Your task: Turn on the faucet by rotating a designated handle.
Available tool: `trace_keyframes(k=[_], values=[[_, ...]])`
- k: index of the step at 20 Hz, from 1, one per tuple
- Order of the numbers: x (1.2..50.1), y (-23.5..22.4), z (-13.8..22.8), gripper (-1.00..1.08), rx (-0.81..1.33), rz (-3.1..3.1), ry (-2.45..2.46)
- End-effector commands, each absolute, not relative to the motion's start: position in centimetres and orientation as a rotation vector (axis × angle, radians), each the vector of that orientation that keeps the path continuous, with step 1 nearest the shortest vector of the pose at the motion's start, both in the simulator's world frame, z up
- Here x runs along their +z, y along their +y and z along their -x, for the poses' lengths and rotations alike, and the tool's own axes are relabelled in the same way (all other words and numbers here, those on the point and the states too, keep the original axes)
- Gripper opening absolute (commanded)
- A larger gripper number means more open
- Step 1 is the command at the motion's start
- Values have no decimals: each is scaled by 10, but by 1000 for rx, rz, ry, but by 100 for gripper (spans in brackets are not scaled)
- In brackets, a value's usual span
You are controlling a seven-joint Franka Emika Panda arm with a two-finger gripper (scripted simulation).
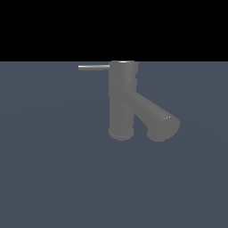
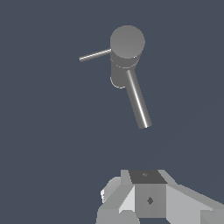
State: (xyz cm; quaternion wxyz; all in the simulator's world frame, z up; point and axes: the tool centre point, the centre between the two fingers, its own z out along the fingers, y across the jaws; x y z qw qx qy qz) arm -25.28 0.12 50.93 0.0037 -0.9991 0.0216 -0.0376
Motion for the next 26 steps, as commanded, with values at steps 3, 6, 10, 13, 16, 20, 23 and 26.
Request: trace_keyframes(k=[3, 6, 10, 13, 16, 20, 23, 26], values=[[509, 2, 252, -100, -118, 3131, 71], [507, 4, 251, -100, -117, 3131, 89], [501, 10, 247, -100, -114, 3129, 137], [495, 16, 242, -100, -111, 3126, 190], [486, 24, 236, -100, -107, 3122, 259], [473, 38, 224, -100, -101, 3110, 376], [461, 49, 214, -100, -95, 3096, 476], [448, 59, 202, -100, -89, 3079, 577]])
